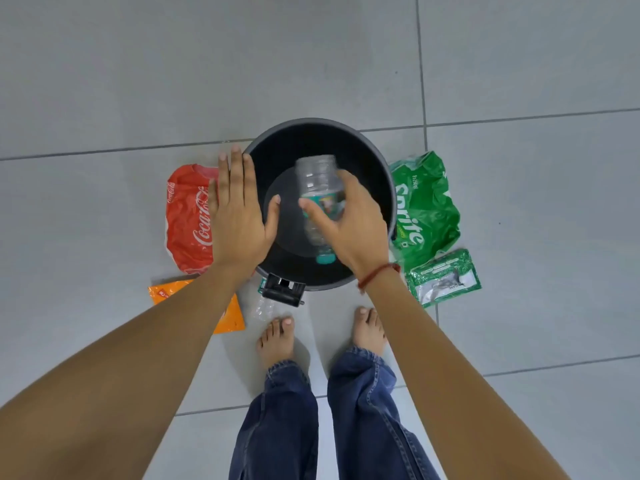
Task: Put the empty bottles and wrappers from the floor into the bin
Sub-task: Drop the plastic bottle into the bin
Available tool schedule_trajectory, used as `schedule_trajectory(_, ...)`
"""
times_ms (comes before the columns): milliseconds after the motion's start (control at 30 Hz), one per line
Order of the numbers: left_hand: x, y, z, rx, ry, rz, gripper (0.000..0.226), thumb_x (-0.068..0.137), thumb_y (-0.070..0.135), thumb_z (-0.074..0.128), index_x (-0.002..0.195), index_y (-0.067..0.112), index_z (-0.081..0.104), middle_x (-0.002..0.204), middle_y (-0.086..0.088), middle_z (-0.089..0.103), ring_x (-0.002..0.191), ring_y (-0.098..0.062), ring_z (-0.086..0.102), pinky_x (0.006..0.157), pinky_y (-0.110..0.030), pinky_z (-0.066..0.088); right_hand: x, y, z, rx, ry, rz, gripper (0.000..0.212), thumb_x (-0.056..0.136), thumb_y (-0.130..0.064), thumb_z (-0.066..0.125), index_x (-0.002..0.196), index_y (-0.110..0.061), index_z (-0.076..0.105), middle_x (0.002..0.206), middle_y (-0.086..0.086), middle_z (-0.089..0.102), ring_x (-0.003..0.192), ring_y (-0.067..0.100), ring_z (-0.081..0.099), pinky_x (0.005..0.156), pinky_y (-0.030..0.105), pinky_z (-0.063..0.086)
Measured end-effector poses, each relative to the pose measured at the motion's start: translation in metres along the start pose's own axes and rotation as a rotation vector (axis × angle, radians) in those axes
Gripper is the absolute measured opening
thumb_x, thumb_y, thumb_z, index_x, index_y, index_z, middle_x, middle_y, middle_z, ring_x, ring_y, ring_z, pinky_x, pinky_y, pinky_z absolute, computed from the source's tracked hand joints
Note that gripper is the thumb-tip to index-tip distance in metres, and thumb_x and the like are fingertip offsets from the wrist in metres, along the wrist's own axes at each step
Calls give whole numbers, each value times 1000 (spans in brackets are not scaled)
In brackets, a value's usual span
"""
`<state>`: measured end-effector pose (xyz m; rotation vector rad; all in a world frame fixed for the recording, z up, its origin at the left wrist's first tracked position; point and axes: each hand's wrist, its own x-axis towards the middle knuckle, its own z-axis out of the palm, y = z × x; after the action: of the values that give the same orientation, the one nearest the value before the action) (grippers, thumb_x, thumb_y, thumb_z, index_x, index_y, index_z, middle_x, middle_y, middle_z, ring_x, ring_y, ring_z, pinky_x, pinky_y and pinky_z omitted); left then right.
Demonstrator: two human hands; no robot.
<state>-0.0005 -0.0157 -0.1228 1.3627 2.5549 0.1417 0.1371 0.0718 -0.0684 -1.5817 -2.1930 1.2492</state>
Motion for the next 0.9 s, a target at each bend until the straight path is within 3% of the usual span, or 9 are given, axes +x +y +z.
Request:
schedule_trajectory(100,0,-1,3,-1,15,2,69,97,44,31,151,5,15,161,-15,15,149,-33,13,119,-47,15,29,24,-16,-30,271,-112,44,90,-41,58,122,-10,57,109,9,65,98,24,61,82,39,52)
schedule_trajectory(200,0,-2,4,-26,37,1,69,98,42,37,151,4,17,160,-16,17,149,-34,13,120,-46,16,56,84,-35,45,621,137,41,91,-29,54,124,-5,53,116,14,59,104,27,57,86,46,51)
schedule_trajectory(300,2,-1,4,-54,55,-2,68,98,41,37,151,3,18,160,-16,17,149,-33,13,121,-44,15,64,148,-25,-298,149,549,86,83,-39,67,149,-15,18,153,22,21,139,37,26,110,58,31)
schedule_trajectory(367,1,0,3,-54,67,-2,68,98,42,36,151,4,17,161,-15,17,149,-33,12,121,-44,15,57,176,-10,-438,-296,616,107,79,-36,74,151,-23,-3,158,20,-8,146,40,2,114,64,16)
schedule_trajectory(433,2,-2,7,-68,93,-6,67,98,41,36,151,4,18,160,-15,18,149,-33,12,121,-45,15,56,195,11,-376,-460,616,111,80,-24,75,150,-20,-11,157,22,-16,145,43,0,114,63,15)
schedule_trajectory(567,2,-4,11,-99,121,9,66,99,39,36,151,2,20,160,-16,18,149,-34,13,121,-43,14,59,208,28,-393,-173,528,63,94,-8,49,147,-3,16,151,31,20,135,47,28,110,60,27)
schedule_trajectory(667,0,-3,10,-123,107,15,65,100,38,35,151,2,19,160,-17,18,149,-34,12,121,-43,13,54,194,7,-371,-124,468,44,95,-8,43,138,-3,37,124,30,57,112,43,55,98,50,45)
schedule_trajectory(800,0,-1,4,-107,81,15,63,100,37,33,150,1,21,160,-18,19,148,-35,13,121,-46,15,38,130,-52,-118,415,383,48,93,-12,50,139,-5,39,94,16,68,91,29,64,81,29,46)
schedule_trajectory(900,-1,1,2,-119,57,-19,61,100,37,31,151,5,20,160,-16,18,149,-33,12,121,-51,15,4,53,-77,45,444,178,45,89,-19,54,132,-7,46,65,-14,56,55,-7,55,55,7,41)
